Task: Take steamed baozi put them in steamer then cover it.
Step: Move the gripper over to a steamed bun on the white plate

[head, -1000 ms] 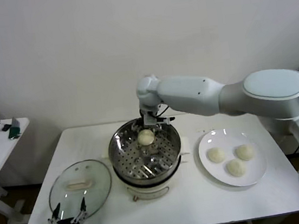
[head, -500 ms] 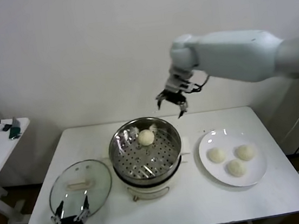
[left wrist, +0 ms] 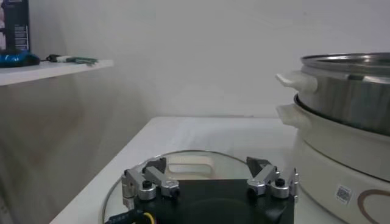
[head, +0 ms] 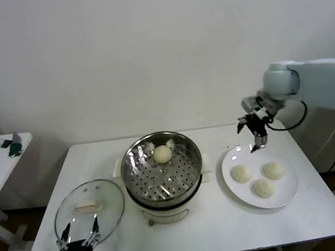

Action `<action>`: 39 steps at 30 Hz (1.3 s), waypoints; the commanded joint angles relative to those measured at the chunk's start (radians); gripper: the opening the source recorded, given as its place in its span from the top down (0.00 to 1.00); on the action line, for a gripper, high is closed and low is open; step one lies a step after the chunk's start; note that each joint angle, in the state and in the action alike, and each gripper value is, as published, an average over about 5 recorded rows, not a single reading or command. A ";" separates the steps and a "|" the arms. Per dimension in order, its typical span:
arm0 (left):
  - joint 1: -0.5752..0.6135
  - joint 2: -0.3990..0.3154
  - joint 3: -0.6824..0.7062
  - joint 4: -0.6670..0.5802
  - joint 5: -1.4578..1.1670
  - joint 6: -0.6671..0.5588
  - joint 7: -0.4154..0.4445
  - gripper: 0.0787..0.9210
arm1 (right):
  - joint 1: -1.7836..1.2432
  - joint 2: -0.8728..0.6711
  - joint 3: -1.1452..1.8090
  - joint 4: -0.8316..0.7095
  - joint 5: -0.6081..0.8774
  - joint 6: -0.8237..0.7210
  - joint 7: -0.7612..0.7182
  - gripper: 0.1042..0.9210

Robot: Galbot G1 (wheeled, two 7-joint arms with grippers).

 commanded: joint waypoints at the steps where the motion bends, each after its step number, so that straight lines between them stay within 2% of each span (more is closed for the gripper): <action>1: 0.002 -0.004 0.001 0.001 0.002 -0.001 0.000 0.12 | -0.232 -0.057 0.110 -0.053 -0.044 -0.128 0.070 0.12; 12: 0.013 -0.012 -0.002 0.009 0.005 -0.008 -0.001 0.12 | -0.449 0.049 0.277 -0.219 -0.115 -0.116 0.077 0.12; 32: 0.014 -0.010 -0.001 0.025 0.006 -0.011 -0.002 0.12 | -0.530 0.135 0.324 -0.349 -0.154 -0.098 0.065 0.12; 39: 0.013 -0.010 -0.002 0.022 0.004 -0.012 -0.003 0.12 | -0.534 0.145 0.333 -0.385 -0.155 -0.085 0.051 0.16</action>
